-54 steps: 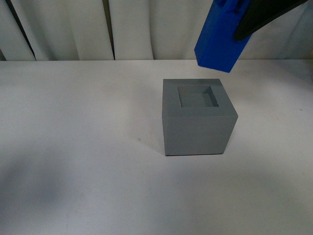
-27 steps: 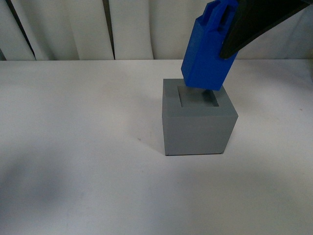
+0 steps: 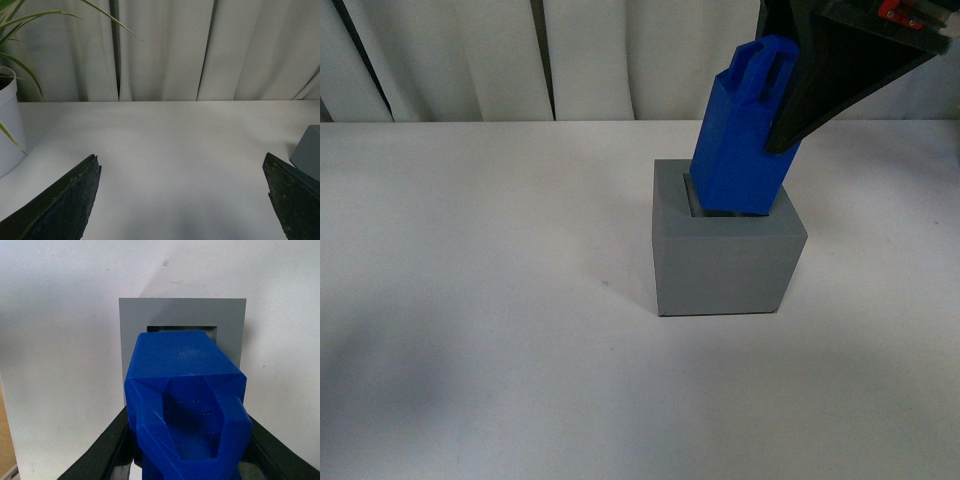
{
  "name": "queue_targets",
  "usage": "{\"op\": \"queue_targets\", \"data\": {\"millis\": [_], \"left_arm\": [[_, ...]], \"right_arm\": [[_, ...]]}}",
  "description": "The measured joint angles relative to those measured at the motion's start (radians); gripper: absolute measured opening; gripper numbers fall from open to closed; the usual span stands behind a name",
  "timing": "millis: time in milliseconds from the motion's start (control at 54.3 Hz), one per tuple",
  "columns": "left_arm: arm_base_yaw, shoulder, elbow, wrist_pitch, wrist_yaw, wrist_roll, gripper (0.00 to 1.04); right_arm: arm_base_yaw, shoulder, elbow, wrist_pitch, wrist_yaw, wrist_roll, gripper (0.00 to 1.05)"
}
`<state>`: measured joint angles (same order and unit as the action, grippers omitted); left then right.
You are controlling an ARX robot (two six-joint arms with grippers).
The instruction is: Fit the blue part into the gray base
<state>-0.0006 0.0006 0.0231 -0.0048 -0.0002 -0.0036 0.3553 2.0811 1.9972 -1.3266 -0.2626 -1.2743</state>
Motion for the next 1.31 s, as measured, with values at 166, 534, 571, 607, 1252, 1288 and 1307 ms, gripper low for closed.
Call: {"op": "queue_targets", "data": {"millis": [166,534,571,607,1252,1288,1307], "left_arm": [[0.000,0.000,0.000,0.000,0.000,0.000,0.99],[0.000,0.000,0.000,0.000,0.000,0.000,0.99],[0.000,0.000,0.000,0.000,0.000,0.000,0.99],[0.000,0.000,0.000,0.000,0.000,0.000,0.99],[0.000,0.000,0.000,0.000,0.000,0.000,0.99],[0.000,0.000,0.000,0.000,0.000,0.000,0.99],[0.000,0.000,0.000,0.000,0.000,0.000,0.99]], "right_arm": [[0.002,0.000,-0.002,0.012,0.011,0.000,0.47],[0.002,0.008,-0.004,0.026,0.018,0.001,0.47],[0.002,0.008,-0.004,0.027,0.017,0.001,0.47],[0.002,0.012,-0.004,0.028,0.018,0.002,0.47],[0.007,0.038,-0.004,0.029,0.043,-0.001,0.62],[0.007,0.038,-0.004,0.031,0.040,-0.001,0.67],[0.006,0.038,-0.004,0.032,0.036,0.000,0.71]]}}
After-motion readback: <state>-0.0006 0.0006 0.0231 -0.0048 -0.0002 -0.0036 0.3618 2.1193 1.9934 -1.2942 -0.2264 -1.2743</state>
